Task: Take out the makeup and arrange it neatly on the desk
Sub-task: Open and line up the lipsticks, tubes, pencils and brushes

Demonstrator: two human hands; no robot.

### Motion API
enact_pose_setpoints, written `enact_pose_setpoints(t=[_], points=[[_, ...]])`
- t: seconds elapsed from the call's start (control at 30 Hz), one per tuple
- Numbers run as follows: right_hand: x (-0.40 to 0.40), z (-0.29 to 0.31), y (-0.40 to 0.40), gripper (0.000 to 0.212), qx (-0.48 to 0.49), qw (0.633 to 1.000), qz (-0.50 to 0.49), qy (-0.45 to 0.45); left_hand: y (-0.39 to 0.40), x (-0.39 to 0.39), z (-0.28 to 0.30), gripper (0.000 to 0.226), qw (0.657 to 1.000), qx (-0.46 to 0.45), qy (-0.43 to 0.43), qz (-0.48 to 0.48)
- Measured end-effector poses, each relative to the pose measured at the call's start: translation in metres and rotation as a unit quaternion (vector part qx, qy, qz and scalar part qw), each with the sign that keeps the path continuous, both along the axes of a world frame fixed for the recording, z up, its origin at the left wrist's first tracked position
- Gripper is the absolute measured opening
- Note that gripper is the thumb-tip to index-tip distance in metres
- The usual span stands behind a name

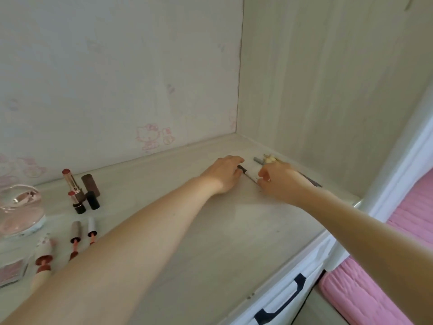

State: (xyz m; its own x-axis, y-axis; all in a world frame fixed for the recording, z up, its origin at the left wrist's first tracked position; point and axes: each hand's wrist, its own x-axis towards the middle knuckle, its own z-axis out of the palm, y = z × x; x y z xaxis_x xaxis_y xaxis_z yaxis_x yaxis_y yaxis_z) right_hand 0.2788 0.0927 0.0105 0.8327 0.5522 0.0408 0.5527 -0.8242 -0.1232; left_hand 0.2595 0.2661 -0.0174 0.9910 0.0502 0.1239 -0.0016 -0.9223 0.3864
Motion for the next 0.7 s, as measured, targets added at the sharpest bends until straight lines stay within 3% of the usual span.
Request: enact_pose_setpoints(t=[0.17, 0.33, 0.47, 0.6, 0.7], points=[[0.013, -0.009, 0.019, 0.028, -0.045, 0.999, -0.029, 0.002, 0.011, 0.021, -0.001, 0.043, 0.999, 0.014, 0.022, -0.029], [0.012, -0.015, 0.026, 0.014, -0.061, 0.996, -0.05, -0.033, 0.018, 0.022, -0.006, 0.031, 0.998, 0.029, 0.003, -0.058], [0.007, -0.017, 0.023, 0.017, -0.052, 0.996, -0.049, -0.055, 0.021, 0.014, -0.004, 0.024, 0.997, 0.049, -0.026, -0.053], [0.001, -0.017, 0.02, 0.02, -0.02, 0.998, -0.042, -0.04, 0.027, -0.001, 0.0, 0.017, 0.998, 0.044, -0.02, -0.041], [-0.011, -0.013, 0.019, 0.02, 0.048, 0.998, -0.035, -0.009, 0.033, -0.02, 0.005, 0.013, 1.0, -0.012, -0.018, -0.02]])
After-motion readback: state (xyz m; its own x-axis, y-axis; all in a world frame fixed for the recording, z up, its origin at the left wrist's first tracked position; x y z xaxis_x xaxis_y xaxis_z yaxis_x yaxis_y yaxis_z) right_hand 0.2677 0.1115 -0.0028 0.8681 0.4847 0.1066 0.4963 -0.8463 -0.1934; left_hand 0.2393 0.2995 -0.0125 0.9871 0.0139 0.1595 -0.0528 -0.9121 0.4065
